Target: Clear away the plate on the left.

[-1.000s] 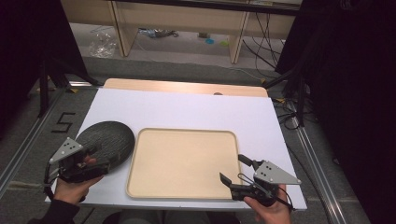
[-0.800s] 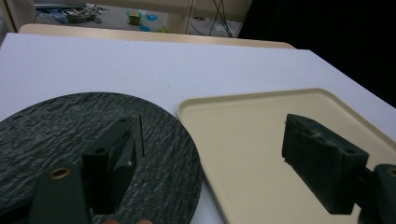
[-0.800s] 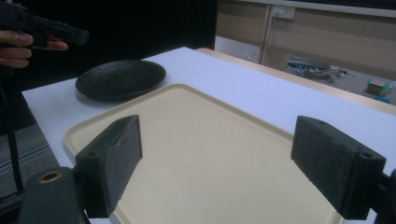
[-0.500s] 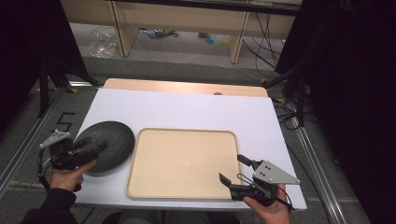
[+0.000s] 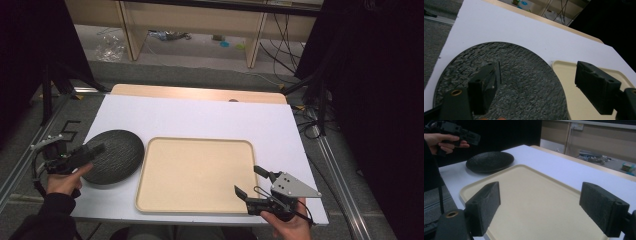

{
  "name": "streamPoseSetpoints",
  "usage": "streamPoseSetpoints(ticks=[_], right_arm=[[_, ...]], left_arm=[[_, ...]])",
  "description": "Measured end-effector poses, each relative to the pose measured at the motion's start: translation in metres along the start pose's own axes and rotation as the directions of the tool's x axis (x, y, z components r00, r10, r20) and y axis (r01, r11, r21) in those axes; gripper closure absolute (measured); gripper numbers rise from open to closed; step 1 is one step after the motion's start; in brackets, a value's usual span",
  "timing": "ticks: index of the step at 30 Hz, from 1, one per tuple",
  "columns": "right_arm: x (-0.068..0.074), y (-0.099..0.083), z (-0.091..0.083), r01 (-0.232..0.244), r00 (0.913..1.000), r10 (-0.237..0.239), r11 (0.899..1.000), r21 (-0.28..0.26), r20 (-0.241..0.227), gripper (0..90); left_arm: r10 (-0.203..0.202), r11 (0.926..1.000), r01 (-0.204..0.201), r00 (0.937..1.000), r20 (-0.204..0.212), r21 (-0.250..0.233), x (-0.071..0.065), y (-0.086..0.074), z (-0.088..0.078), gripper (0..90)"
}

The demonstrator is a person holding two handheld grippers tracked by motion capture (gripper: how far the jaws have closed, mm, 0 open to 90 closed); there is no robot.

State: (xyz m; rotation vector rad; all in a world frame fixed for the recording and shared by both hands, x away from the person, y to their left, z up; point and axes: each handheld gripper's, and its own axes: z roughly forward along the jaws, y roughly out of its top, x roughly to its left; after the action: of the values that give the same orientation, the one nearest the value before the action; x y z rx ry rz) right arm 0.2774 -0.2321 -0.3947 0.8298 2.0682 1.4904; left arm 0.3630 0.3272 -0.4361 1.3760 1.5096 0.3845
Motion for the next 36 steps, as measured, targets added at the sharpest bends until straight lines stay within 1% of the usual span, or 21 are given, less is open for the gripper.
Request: streamPoseSetpoints(ticks=[5,10,11,12,13,14,15,16,17,20,21,22,26,27,28,30,31,32,34,35,36], right_arm=[[0.000,0.000,0.000,0.000,1.0000,0.000,1.000,-0.002,0.000,18.1],[0.001,0.000,0.001,0.001,0.9999,-0.001,1.000,0.000,-0.011,18.1],[0.002,0.000,0.001,-0.004,1.0000,0.004,1.000,0.001,-0.008,18.1],[0.002,0.000,0.001,-0.004,1.0000,0.004,1.000,0.001,-0.008,18.1],[0.001,0.000,0.001,0.007,1.0000,-0.007,1.000,-0.007,0.000,18.1],[0.001,0.000,0.000,0.007,0.9999,-0.007,1.000,-0.003,-0.008,18.1],[0.001,0.000,0.001,0.004,1.0000,-0.004,1.000,-0.005,-0.004,18.2],[0.001,0.000,0.001,0.004,1.0000,-0.004,1.000,-0.005,-0.004,18.2],[0.001,0.000,0.001,0.004,1.0000,-0.004,1.000,-0.004,-0.005,18.2],[0.001,0.000,0.001,0.005,1.0000,-0.005,1.000,0.000,-0.009,18.2],[0.002,0.000,0.001,-0.006,0.9999,0.006,1.000,0.003,-0.011,18.2],[0.002,0.000,0.001,-0.003,1.0000,0.003,1.000,0.001,-0.008,18.2],[0.002,0.000,0.001,0.009,0.9999,-0.009,1.000,0.003,-0.010,18.2],[0.002,0.000,0.001,0.004,1.0000,-0.004,1.000,-0.006,-0.005,18.3],[0.002,0.000,0.001,0.004,1.0000,-0.004,1.000,-0.006,-0.005,18.3],[0.001,0.000,0.001,0.006,1.0000,-0.006,1.000,-0.005,-0.006,18.4],[0.001,0.000,0.001,0.006,1.0000,-0.006,1.000,-0.005,-0.006,18.4],[0.002,0.000,0.001,0.006,1.0000,-0.006,1.000,-0.004,-0.007,18.3],[0.001,0.001,0.000,0.008,0.9999,-0.008,1.000,0.004,-0.012,18.4],[0.001,0.000,0.001,0.007,0.9999,-0.007,1.000,0.006,-0.012,18.4],[0.002,0.000,0.001,0.005,1.0000,-0.005,1.000,-0.006,-0.005,18.4]], left_arm=[[-0.065,0.9979,0.065,0.9979,0.000,-0.002,0.015,0.002,-0.002,22.0],[-0.092,0.9957,0.092,0.9957,-0.009,0.000,0.026,0.003,-0.002,22.3],[-0.095,0.9954,0.095,0.9953,-0.017,0.006,0.030,0.003,-0.002,22.3],[-0.095,0.9954,0.095,0.9953,-0.017,0.006,0.030,0.003,-0.002,22.3],[-0.082,0.9965,0.082,0.9958,-0.041,0.015,0.031,0.003,-0.003,22.3],[-0.064,0.9975,0.065,0.9959,-0.064,0.026,0.032,0.003,-0.003,22.3],[-0.055,0.9979,0.057,0.9959,-0.072,0.031,0.034,0.003,-0.002,22.3],[-0.069,0.9971,0.071,0.9956,-0.064,0.029,0.036,0.003,-0.002,22.3],[-0.090,0.9956,0.091,0.9940,-0.062,0.023,0.038,0.003,-0.002,22.3],[-0.117,0.9927,0.118,0.9906,-0.071,0.020,0.045,0.002,-0.001,22.8],[-0.133,0.9902,0.136,0.9872,-0.088,0.030,0.046,0.002,0.001,22.9],[-0.120,0.9903,0.127,0.9866,-0.110,0.056,0.048,0.002,0.004,23.1],[-0.132,0.9877,0.141,0.9835,-0.124,0.068,0.051,0.001,0.005,23.4],[-0.144,0.9857,0.154,0.9810,-0.130,0.068,0.052,0.001,0.006,25.2],[-0.144,0.9839,0.158,0.9780,-0.151,0.084,0.053,0.001,0.006,25.2],[-0.152,0.9811,0.168,0.9764,-0.153,0.097,0.057,-0.001,0.008,25.7],[-0.164,0.9784,0.180,0.9749,-0.151,0.101,0.059,-0.001,0.009,25.7],[-0.184,0.9754,0.199,0.9717,-0.148,0.095,0.061,-0.001,0.009,25.9],[-0.192,0.9729,0.208,0.9702,-0.147,0.100,0.064,-0.001,0.009,26.1],[-0.192,0.9737,0.207,0.9702,-0.148,0.095,0.065,-0.002,0.009,26.6],[-0.210,0.9701,0.224,0.9665,-0.148,0.092,0.066,-0.002,0.010,27.0]])
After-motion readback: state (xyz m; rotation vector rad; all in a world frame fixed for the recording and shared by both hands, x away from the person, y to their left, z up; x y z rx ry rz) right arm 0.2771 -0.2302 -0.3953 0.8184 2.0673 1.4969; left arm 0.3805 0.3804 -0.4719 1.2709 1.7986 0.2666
